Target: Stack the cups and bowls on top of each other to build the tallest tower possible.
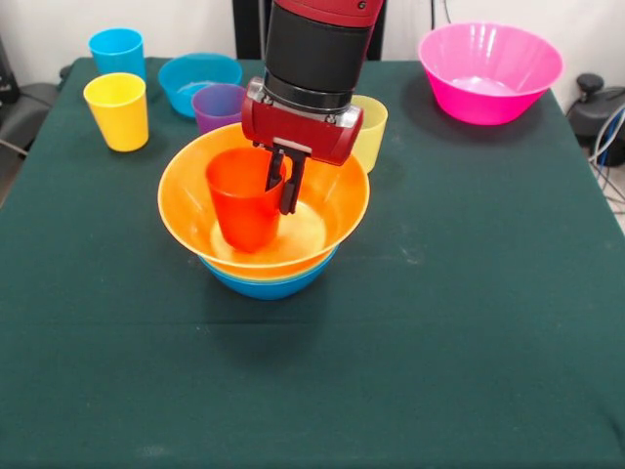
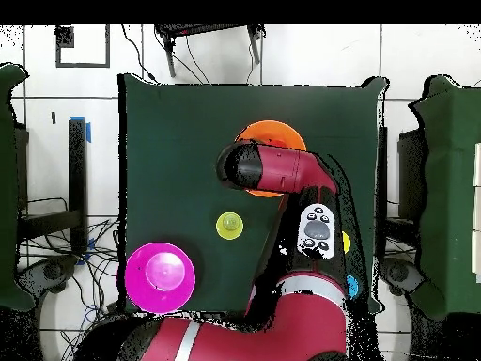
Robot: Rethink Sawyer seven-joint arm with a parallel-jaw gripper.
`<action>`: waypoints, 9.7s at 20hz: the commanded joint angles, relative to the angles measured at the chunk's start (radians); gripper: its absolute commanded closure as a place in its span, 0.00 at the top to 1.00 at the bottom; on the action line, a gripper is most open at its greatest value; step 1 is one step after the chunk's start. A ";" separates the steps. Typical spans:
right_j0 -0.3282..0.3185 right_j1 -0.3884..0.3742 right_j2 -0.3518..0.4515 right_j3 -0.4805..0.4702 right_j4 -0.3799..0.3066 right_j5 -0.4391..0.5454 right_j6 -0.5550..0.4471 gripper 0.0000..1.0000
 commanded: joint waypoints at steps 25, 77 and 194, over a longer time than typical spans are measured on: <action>0.005 0.042 0.080 -0.026 -0.020 0.115 0.021 1.00; 0.141 -0.027 -0.028 -0.281 0.048 0.531 0.113 1.00; -0.422 -0.299 0.194 0.254 -0.169 0.304 -0.135 1.00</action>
